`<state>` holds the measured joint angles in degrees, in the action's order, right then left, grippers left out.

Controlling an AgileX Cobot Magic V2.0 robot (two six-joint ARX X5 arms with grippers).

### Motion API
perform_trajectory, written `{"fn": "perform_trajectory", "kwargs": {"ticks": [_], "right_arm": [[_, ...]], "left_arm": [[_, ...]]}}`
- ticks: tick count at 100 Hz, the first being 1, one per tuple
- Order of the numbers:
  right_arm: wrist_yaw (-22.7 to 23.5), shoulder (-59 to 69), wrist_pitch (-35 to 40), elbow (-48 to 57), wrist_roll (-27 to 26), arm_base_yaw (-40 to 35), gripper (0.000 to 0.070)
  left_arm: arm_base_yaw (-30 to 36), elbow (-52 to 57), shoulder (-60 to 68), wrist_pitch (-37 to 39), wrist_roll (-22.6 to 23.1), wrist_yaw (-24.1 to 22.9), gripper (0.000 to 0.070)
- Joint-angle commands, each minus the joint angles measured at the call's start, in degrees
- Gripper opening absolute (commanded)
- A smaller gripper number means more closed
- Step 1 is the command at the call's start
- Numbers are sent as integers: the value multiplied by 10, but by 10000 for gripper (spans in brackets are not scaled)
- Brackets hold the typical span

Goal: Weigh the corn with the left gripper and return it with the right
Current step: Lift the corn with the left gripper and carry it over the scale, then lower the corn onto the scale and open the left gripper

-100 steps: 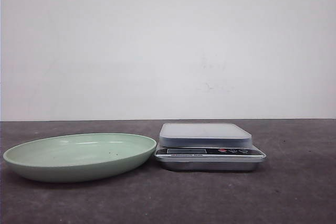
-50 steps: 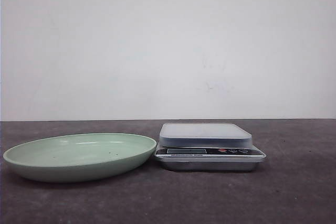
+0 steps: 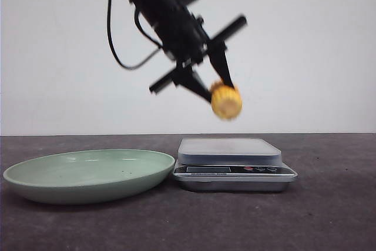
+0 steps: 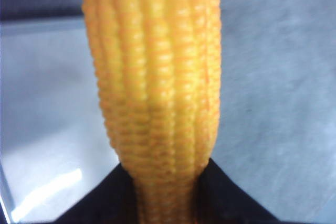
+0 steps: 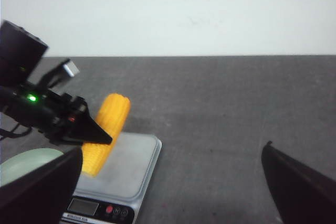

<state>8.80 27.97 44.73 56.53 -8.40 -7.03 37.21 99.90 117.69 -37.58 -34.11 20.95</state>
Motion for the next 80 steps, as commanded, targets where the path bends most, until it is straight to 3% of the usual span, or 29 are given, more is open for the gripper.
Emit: {"fn": "perform_trajectory", "kwargs": {"ticks": [1, 15, 19, 24, 36, 47, 62, 80], "right_arm": [[-1, 4, 3, 5, -6, 0, 700], [-2, 4, 14, 5, -6, 0, 700], [-2, 4, 15, 5, -6, 0, 700], [-2, 4, 16, 5, -6, 0, 700], [-3, 4, 16, 5, -6, 0, 700], [-3, 4, 16, 5, -6, 0, 700], [-15, 4, 16, 5, -6, 0, 700], [-16, 4, 16, 5, -6, 0, 700]], "left_arm": [[9, 10, 26, -2, -11, 1, 33], [12, 10, 42, -16, -11, 1, 45], [12, 10, 43, -20, -11, 0, 83], [12, 10, 43, -23, -11, -2, 184], [12, 10, 43, -24, -11, -1, 528], [11, 14, 43, -37, -11, 1, 697], [10, 45, 40, -69, -5, 1, 700], [10, 140, 21, -109, 43, -15, 700]]}}
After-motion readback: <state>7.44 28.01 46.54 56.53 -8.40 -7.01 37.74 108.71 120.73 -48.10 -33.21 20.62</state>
